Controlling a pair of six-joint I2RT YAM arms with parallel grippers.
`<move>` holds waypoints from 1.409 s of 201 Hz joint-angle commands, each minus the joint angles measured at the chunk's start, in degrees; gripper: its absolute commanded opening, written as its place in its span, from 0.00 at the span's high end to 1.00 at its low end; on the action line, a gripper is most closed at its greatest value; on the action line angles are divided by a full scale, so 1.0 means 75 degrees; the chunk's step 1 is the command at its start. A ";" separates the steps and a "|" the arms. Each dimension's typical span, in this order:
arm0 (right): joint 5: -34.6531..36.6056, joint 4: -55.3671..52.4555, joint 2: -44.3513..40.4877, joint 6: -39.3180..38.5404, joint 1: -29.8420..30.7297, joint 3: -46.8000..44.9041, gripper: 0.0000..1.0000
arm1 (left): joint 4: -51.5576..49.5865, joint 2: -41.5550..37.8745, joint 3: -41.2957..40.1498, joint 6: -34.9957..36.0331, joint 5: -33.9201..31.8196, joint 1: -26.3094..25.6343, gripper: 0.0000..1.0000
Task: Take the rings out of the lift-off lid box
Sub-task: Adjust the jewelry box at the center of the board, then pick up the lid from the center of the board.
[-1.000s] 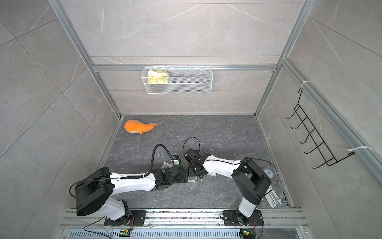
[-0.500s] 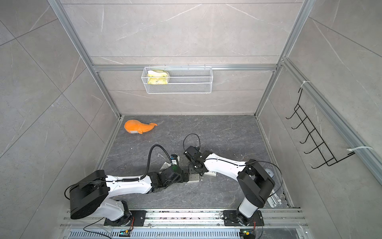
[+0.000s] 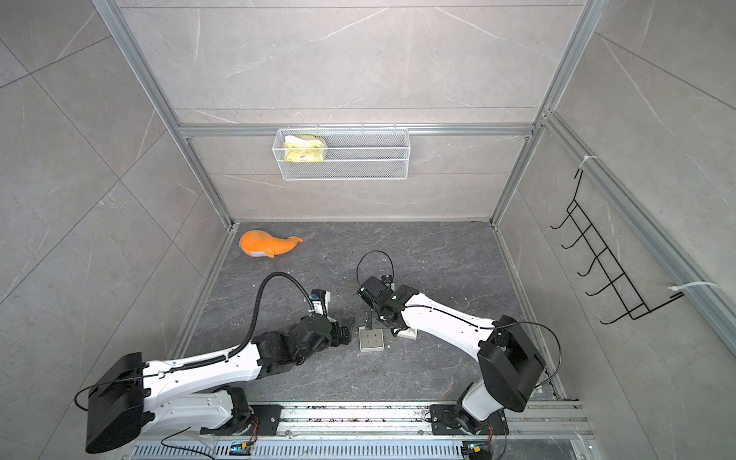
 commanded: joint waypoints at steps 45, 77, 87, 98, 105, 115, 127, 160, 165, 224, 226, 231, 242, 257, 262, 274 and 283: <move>0.0026 -0.0239 0.0278 0.0083 -0.0641 -0.0504 0.01 | -0.1235 -0.0744 -0.0058 0.0187 -0.0711 0.0033 0.00; -0.0070 -0.0030 0.0656 0.0074 -0.0907 -0.0697 0.01 | -0.1288 -0.0686 -0.0126 0.0125 -0.0803 0.0034 0.00; -0.0149 0.0026 0.0790 0.0072 -0.0934 -0.0714 0.01 | -0.1325 -0.0658 -0.0125 0.0099 -0.0829 0.0037 0.00; -0.0148 0.0073 0.0897 0.0063 -0.0944 -0.0722 0.01 | -0.1345 -0.0621 -0.0128 0.0089 -0.0835 0.0036 0.00; -0.0102 0.0073 0.0946 0.0091 -0.0956 -0.0714 0.01 | -0.1345 -0.0584 -0.0128 0.0090 -0.0835 0.0036 0.00; -0.0082 0.0096 0.0972 0.0107 -0.0981 -0.0740 0.01 | -0.1369 -0.0537 -0.0116 0.0082 -0.0846 0.0034 0.00; -0.0102 0.0138 0.1036 0.0122 -0.1020 -0.0749 0.01 | -0.1376 -0.0500 -0.0105 0.0068 -0.0857 0.0036 0.00; -0.0297 0.0326 0.1224 0.0157 -0.1108 -0.0804 0.04 | -0.1397 -0.0437 -0.0139 -0.0014 -0.0894 0.0033 0.00; -0.0293 0.0327 0.1230 0.0164 -0.1123 -0.0807 0.04 | -0.1405 -0.0436 -0.0151 -0.0035 -0.0894 0.0040 0.00; -0.0199 0.0369 0.1368 0.0131 -0.1244 -0.0796 0.12 | -0.1411 -0.0323 -0.0153 -0.0062 -0.0917 0.0049 0.00; -0.0199 0.0376 0.1364 0.0130 -0.1251 -0.0796 0.12 | -0.1414 -0.0322 -0.0155 -0.0062 -0.0920 0.0049 0.00; -0.0199 0.0370 0.1355 0.0130 -0.1257 -0.0805 0.13 | -0.1421 -0.0321 -0.0158 -0.0064 -0.0929 0.0049 0.00; -0.0199 0.0380 0.1301 0.0130 -0.1258 -0.0830 0.15 | -0.1423 -0.0328 -0.0157 -0.0075 -0.0949 0.0057 0.00; -0.0162 0.0336 0.1180 0.0148 -0.1258 -0.0854 0.18 | -0.1435 -0.0342 -0.0173 -0.0087 -0.0964 0.0063 0.00; -0.0147 0.0332 0.1130 0.0148 -0.1252 -0.0872 0.19 | -0.1430 -0.0335 -0.0175 -0.0095 -0.0978 0.0060 0.00; -0.0093 0.0319 0.1006 0.0142 -0.1258 -0.0923 0.21 | -0.1439 -0.0329 -0.0175 -0.0090 -0.0978 0.0060 0.00; -0.0073 0.0305 0.0961 0.0122 -0.1258 -0.0936 0.22 | -0.1450 -0.0310 -0.0161 -0.0089 -0.0976 0.0072 0.00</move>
